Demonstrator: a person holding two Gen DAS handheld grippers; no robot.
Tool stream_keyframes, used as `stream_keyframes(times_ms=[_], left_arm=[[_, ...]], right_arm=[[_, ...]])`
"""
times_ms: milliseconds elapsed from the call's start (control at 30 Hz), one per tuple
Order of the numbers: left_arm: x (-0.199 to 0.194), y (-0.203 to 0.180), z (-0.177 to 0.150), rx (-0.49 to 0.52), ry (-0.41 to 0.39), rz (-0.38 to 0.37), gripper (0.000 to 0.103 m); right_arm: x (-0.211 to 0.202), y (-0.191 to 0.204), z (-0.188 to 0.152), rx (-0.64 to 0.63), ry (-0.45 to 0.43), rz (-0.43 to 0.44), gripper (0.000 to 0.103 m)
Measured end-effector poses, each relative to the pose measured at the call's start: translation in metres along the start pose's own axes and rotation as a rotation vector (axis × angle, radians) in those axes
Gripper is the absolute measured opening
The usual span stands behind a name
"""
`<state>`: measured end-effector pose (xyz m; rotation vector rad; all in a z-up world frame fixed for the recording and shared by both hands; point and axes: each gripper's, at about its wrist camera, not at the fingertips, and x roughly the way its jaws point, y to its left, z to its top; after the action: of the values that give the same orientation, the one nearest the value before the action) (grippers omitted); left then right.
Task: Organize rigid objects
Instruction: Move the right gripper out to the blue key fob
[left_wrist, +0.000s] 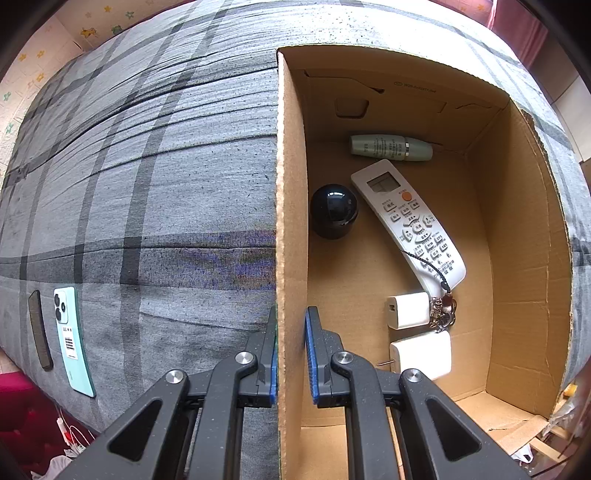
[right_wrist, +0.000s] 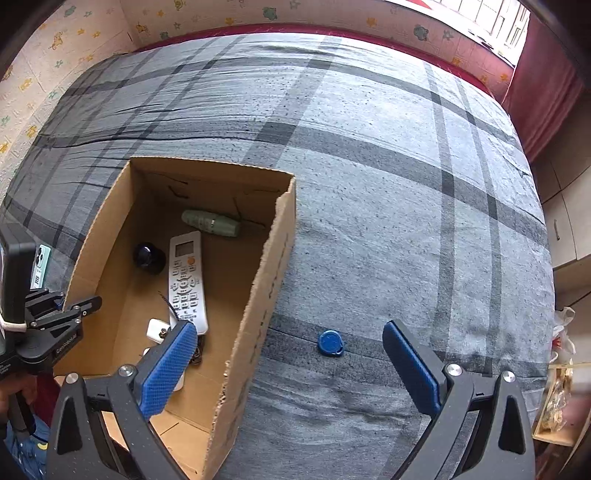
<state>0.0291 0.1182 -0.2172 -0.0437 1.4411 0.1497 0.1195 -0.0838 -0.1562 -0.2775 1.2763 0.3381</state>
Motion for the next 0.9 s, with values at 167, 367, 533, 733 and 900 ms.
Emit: stream_keyframes(times_ms=[167, 367, 533, 733, 900], left_arm=[[0.001, 0.001, 0.001, -0.002, 0.003, 0.0, 0.012], [0.001, 0.0, 0.0, -0.001, 0.003, 0.005, 0.012], [0.002, -0.001, 0.0, 0.001, 0.004, 0.008, 0.012], [0.001, -0.003, 0.0, -0.002, 0.001, 0.014, 0.012], [0.0, -0.002, 0.0, -0.004, 0.002, 0.015, 0.012]], right_arm=[[0.012, -0.021, -0.006, 0.053, 0.03, -0.018, 0.103], [0.036, -0.043, -0.015, 0.112, 0.07, -0.038, 0.103], [0.062, -0.055, -0.025, 0.135, 0.109, -0.049, 0.103], [0.093, -0.06, -0.034, 0.131, 0.161, -0.051, 0.103], [0.116, -0.061, -0.038, 0.125, 0.188, -0.048, 0.102]])
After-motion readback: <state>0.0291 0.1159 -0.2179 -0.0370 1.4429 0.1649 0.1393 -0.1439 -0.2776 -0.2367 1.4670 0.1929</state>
